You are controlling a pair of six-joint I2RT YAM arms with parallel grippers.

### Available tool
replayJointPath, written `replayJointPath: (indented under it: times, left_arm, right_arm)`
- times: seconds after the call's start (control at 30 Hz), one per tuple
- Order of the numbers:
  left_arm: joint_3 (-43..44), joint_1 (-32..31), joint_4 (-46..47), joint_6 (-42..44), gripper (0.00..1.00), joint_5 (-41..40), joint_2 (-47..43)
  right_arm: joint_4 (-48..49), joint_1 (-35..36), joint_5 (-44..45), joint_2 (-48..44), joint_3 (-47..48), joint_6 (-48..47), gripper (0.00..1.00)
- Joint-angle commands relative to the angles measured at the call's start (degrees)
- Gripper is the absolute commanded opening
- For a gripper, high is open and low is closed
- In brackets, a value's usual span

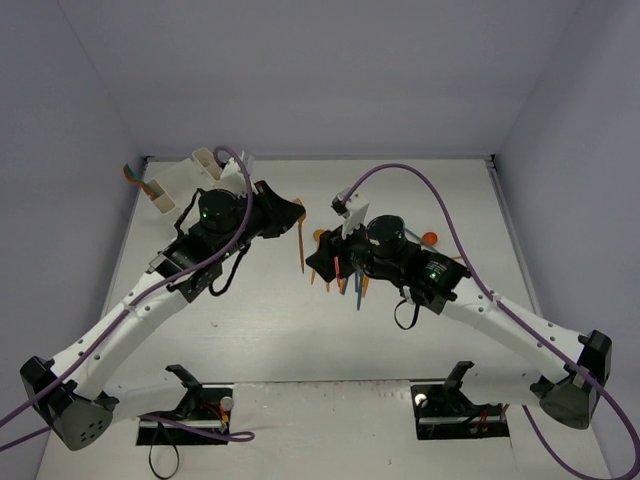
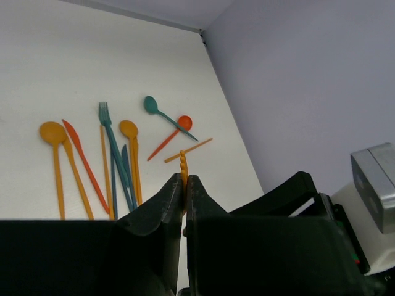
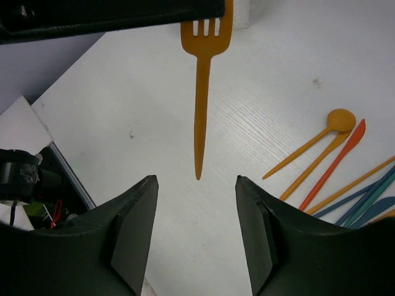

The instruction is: Sort the eating utensils into containers

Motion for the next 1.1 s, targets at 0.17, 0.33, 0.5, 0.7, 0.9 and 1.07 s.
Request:
replayJointPath:
  times: [0.17, 0.33, 0.5, 0.7, 0.9, 1.07]
  left_arm:
    - [2.47, 11.77, -0.08, 9.07, 0.00, -10.05, -3.41]
    - [3.68, 24.91, 2.76, 10.62, 0.00, -10.20, -1.78]
    - [8.42, 35.88, 7.55, 10.73, 0.00, -11.09, 4.65]
    - [15.23, 44.57, 13.85, 10.21, 0.00, -13.48, 13.86]
    - [21.65, 47.45, 17.12, 12.63, 0.00, -17.70, 22.84]
    - [23.82, 50.14, 19.13, 12.48, 0.00, -17.75, 28.22]
  right_arm:
    - [3.10, -0.16, 6.63, -3.12, -1.12, -0.94, 0.62]
    - [1.93, -0.97, 8.80, -4.94, -2.22, -1.78, 0.65]
    - [0.86, -3.13, 11.69, -6.13, -3.17, -2.56, 0.71]
    - [0.79, -8.00, 9.03, -6.00, -3.40, -4.21, 0.73]
    - [-0.84, -11.62, 6.25, -5.28, -3.53, -5.62, 0.73]
    - [-1.05, -12.36, 6.80, -4.86, -4.03, -5.93, 0.74]
